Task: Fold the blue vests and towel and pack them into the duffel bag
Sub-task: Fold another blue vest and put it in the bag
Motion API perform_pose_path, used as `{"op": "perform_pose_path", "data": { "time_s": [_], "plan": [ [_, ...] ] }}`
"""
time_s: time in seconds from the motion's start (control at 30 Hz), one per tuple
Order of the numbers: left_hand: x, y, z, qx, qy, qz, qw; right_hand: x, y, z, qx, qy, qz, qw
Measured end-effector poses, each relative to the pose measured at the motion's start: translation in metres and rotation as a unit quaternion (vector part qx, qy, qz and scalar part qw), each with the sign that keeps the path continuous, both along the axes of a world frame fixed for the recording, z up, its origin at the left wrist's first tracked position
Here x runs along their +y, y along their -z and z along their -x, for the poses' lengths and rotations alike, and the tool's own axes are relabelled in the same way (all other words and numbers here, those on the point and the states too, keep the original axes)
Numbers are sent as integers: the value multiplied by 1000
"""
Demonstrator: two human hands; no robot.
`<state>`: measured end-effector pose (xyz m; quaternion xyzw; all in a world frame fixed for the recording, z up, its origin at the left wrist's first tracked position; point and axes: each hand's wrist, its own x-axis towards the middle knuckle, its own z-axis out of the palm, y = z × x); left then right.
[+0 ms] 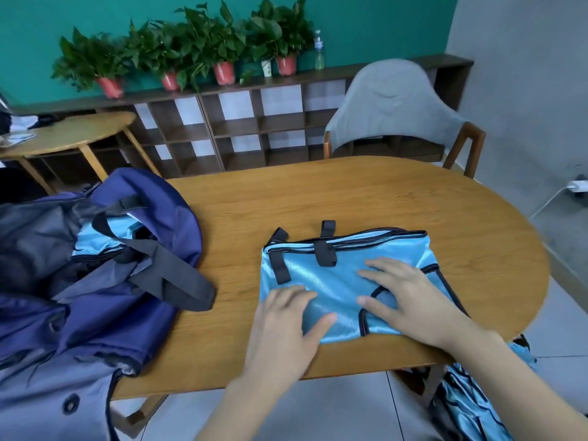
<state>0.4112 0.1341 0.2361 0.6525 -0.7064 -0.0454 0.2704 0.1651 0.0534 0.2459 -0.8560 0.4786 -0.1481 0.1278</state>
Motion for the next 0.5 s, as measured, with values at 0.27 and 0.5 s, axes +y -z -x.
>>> {"op": "perform_pose_path", "data": {
  "time_s": [0.27,0.5],
  "plan": [
    [4,-8,0,-129,-18,-103,986,19,-8,-4,85,76,-26,993],
    [-46,-13,-54,-214,-159,-10,964,43,-33,-4,66,85,99,989]
  ]
}}
